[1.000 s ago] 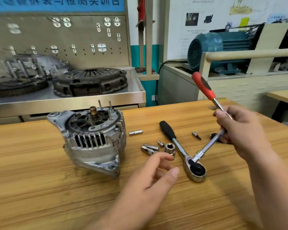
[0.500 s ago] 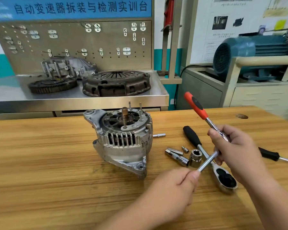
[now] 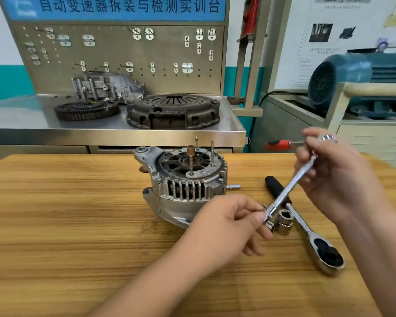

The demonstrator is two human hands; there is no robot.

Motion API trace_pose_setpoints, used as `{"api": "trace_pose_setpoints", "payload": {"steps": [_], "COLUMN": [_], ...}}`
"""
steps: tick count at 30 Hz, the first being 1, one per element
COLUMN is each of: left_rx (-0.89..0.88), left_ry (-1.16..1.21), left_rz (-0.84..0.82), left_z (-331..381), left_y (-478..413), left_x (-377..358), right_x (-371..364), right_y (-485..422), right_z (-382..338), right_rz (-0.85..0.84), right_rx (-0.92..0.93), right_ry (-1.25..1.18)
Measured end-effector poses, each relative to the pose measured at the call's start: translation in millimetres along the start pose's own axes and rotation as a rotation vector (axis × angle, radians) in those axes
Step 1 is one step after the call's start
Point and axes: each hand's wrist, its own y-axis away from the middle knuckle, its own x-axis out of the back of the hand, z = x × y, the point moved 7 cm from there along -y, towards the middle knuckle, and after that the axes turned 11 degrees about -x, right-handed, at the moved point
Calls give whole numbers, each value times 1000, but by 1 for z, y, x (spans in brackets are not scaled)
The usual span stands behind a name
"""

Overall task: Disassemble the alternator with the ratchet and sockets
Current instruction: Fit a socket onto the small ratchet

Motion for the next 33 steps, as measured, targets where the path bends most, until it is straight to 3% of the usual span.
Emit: {"api": "trace_pose_setpoints", "payload": {"steps": [4, 8, 12, 16, 27, 33], "left_rx": [-68, -245, -449, -428, -284, -177], "left_ry": [59, -223, -342, -610, -993, -1083], "left_rz": [88, 256, 466, 652, 573, 526], "left_z": [24, 59, 92, 80, 35, 14], "left_y": [0, 7, 22, 19, -2, -8], "left_x": [17, 59, 103, 133, 148, 157], "right_x": [-49, -82, -96, -107, -116, -122], "right_y": [-7, -13, -26, -40, -42, -38], "right_z": [-17, -28, -31, -23, -4, -6], "right_rz": [-76, -51, 12, 33, -55, -94], "right_rx": [68, 139, 212, 215, 261, 316], "right_ry": [-173, -237, -251, -186, -18, 47]}}
